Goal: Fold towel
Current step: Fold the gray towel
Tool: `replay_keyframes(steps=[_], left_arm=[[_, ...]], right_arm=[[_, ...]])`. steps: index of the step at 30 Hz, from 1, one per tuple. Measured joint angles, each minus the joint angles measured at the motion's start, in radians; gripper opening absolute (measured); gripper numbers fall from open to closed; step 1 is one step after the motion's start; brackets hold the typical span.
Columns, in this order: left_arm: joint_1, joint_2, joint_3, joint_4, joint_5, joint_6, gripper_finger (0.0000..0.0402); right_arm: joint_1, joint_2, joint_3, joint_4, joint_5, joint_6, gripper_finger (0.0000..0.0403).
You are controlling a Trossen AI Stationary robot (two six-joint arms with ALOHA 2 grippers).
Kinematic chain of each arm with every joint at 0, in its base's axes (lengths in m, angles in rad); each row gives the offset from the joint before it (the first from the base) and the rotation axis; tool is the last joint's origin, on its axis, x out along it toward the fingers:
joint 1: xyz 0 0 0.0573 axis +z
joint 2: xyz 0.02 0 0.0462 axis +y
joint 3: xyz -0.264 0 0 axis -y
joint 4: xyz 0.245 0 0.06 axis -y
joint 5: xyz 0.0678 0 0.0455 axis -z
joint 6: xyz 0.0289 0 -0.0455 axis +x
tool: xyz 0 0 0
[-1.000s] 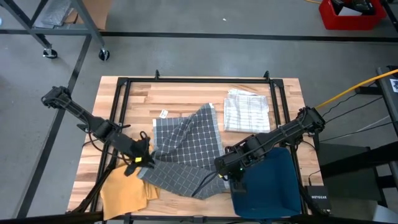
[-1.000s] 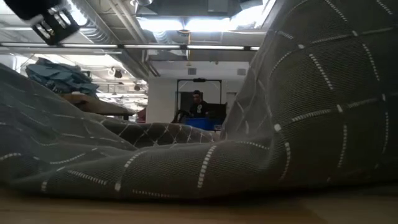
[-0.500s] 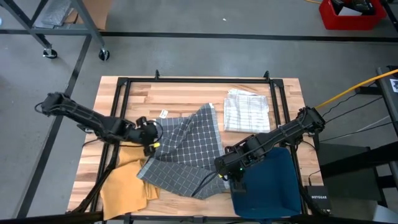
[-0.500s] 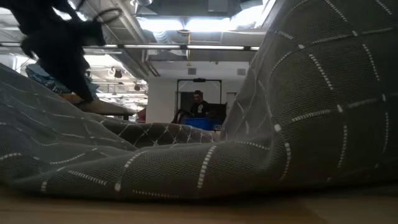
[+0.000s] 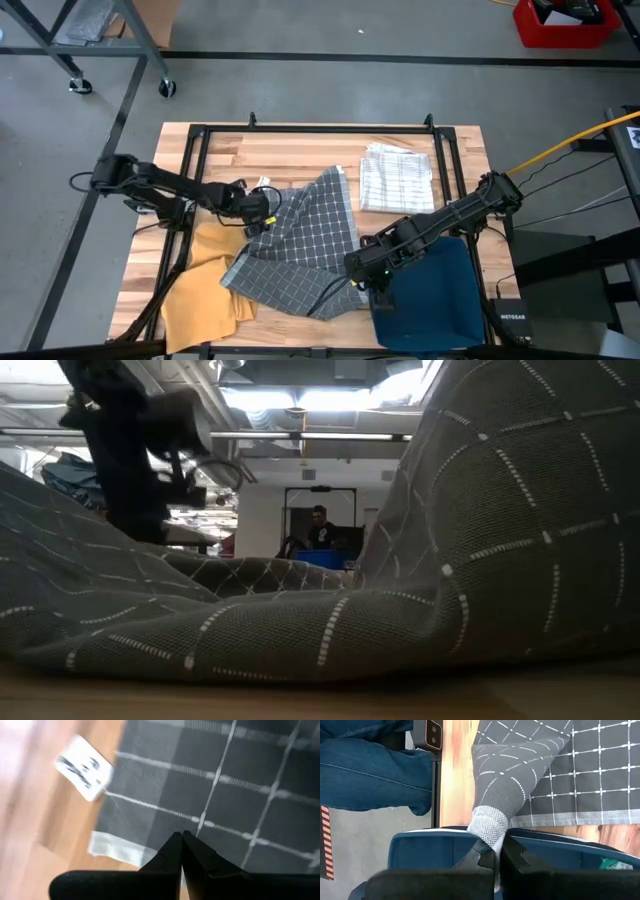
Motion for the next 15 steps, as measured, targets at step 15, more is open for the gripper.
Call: replay_keyframes(steps=[15], left_arm=[[0.261, 0.138, 0.002, 0.245, -0.048, 0.055, 0.0001]], right_arm=[[0.0, 0.0, 0.0, 0.064, -0.091, 0.0, 0.0005]])
